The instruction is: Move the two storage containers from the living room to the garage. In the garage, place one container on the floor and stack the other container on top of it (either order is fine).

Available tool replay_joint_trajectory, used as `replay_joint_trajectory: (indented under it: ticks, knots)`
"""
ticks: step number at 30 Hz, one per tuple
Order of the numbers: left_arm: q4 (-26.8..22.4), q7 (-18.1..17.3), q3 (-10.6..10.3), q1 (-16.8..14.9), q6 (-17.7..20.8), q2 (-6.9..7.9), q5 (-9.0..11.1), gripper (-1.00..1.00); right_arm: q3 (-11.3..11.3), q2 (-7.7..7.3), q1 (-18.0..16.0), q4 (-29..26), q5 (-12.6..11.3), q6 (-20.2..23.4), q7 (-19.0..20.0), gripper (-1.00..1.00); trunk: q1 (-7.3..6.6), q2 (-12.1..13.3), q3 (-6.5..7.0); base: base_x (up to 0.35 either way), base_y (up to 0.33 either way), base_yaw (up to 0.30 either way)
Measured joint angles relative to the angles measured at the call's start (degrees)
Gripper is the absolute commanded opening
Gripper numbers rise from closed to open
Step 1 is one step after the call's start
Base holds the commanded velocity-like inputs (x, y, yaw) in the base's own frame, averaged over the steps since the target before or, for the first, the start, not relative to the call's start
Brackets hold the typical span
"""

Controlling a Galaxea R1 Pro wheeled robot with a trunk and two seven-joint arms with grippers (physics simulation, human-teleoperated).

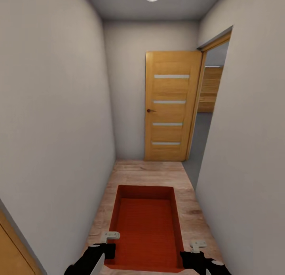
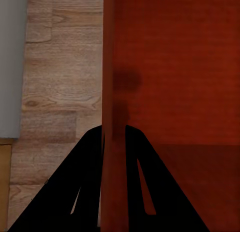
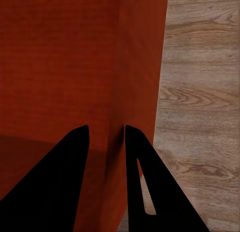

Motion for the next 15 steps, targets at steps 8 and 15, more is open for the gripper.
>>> replay_joint_trajectory:
  ticks: [8,15]
  knots:
    - [0.0,0.0,0.0,0.0,0.0,0.0,0.0,-1.0,0.0,0.0,0.0,0.0,0.0,0.0,0.0,-1.0,0.0,0.0,0.0,0.323,0.0,0.0]
    - [0.0,0.0,0.0,0.0,0.0,0.0,0.0,-1.0,0.0,0.0,0.0,0.0,0.0,0.0,0.0,-1.0,0.0,0.0,0.0,0.323,0.0,0.0]
